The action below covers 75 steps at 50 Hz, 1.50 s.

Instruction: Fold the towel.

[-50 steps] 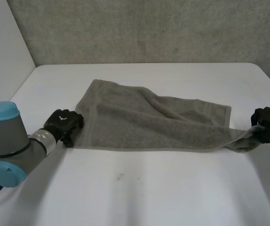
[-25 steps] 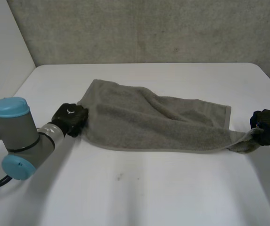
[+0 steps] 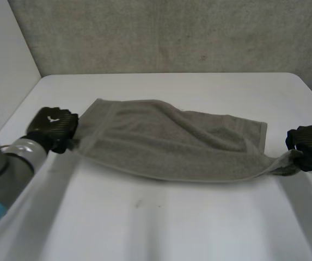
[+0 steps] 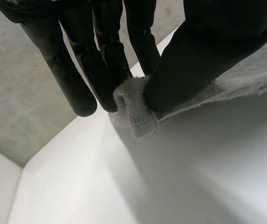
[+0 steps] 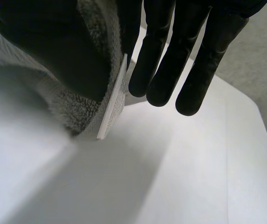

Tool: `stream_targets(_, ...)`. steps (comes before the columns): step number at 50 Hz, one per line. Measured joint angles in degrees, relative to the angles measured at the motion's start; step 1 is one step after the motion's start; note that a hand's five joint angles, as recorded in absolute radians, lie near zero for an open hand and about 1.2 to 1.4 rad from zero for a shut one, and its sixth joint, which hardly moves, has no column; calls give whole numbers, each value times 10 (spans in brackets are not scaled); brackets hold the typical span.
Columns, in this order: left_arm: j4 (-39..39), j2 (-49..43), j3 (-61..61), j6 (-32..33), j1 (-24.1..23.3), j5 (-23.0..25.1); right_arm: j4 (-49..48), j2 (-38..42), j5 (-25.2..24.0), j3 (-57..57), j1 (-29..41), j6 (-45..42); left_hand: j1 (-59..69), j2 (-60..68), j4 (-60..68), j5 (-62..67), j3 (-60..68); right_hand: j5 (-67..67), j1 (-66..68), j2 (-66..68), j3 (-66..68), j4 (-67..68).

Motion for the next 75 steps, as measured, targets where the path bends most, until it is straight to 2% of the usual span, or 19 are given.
stream_targets(9,-130,153,-63,9,36,5,167,-55,-25,-3,-7,-100,0,0,0,0,0,0,0,0,0,0)
stream_targets(14,-218,249,-88,10,62,26,307,-115,-74,1,-34,-193,0,0,0,0,1,0,0,0,1,0)
stream_targets(20,-278,310,-97,9,82,64,380,-168,-136,-9,-87,-247,0,0,0,0,1,0,0,0,4,0)
stream_targets(27,-286,315,-99,9,103,90,383,-170,-171,-22,-127,-256,0,0,0,0,1,0,0,0,4,0)
stream_targets(31,-258,282,-95,9,112,94,365,-134,-175,-34,-132,-242,0,0,0,0,1,0,0,0,4,0)
stream_targets(32,-240,263,-92,9,114,95,349,-100,-174,-47,-132,-225,0,0,0,0,1,0,0,0,4,0)
stream_targets(38,-177,182,-74,9,116,93,302,-8,-165,-88,-119,-160,0,0,0,0,1,0,0,0,4,0)
stream_targets(41,-140,106,-41,10,110,90,265,56,-147,-129,-87,-102,0,0,0,0,2,0,0,0,4,0)
stream_targets(46,-114,4,28,8,93,87,217,118,-109,-179,-44,-28,0,0,0,0,2,0,0,0,4,0)
stream_targets(55,-80,-120,145,4,59,77,128,183,-62,-244,5,89,0,0,0,0,2,0,0,0,4,0)
stream_targets(56,-70,-152,178,3,51,68,106,201,-44,-262,18,111,0,1,0,0,2,0,0,0,4,0)
stream_targets(66,-30,-257,289,4,30,41,45,270,52,-333,63,132,0,1,0,0,2,0,0,0,4,0)
stream_targets(75,20,-296,322,4,19,43,5,304,83,-364,91,133,0,1,0,0,3,0,0,0,4,0)
